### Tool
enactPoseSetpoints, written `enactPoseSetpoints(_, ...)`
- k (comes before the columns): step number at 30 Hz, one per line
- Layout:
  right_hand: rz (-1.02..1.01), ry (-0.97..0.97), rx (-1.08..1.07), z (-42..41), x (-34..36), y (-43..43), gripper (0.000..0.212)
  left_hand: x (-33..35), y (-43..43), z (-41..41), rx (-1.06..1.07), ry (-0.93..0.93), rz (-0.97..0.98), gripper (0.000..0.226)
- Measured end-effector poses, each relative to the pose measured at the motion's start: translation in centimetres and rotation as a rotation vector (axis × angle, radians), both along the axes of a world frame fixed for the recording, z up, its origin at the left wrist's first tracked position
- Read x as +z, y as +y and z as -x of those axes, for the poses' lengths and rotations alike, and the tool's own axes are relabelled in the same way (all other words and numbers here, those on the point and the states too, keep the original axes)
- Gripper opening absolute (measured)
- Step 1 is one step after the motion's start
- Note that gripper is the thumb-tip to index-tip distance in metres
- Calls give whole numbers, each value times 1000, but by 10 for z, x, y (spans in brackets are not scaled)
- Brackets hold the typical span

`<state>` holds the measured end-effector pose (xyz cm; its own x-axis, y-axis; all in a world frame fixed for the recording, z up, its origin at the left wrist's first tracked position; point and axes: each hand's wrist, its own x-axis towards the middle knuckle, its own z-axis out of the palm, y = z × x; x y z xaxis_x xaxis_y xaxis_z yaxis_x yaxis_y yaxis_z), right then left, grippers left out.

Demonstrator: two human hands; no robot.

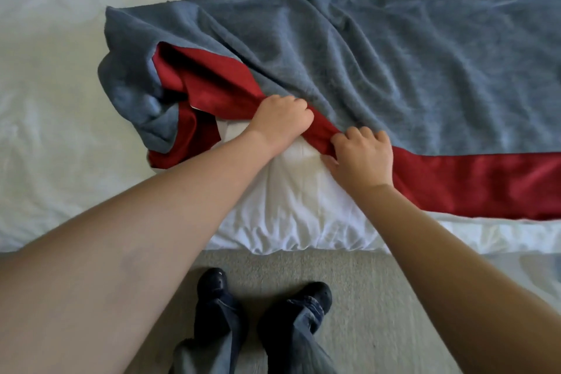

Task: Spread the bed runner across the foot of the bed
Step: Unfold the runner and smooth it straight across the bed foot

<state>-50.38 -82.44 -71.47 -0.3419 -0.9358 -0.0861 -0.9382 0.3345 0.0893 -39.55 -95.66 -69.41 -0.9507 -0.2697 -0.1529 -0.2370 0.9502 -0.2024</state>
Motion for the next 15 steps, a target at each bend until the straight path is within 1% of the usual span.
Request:
enactPoseSetpoints(1,-9,3,17,-2,-2,1,14,0,1,-1,-25,-6,7,11)
enactPoseSetpoints(2,-16,-2,20,-5,-4,2,11,0,2,-6,-35,0,15,16)
enactPoseSetpoints(4,-22,-44,-13,-12,-8,6,13,-3,7,-17,-57,39,-7,22)
enactPoseSetpoints(7,-21,-142,-95,-35,-11,18,16,-4,17,-43,-96,64,-99,21)
enactPoseSetpoints(11,-21,-254,-135,-80,-9,45,16,-5,28,-86,-167,69,-170,21)
enactPoseSetpoints(13,12,-260,-161,-90,-9,53,13,-4,30,-98,-196,52,-199,20)
enactPoseSetpoints(15,-1,-222,-160,-92,-6,53,11,-3,28,-103,-225,56,-192,20)
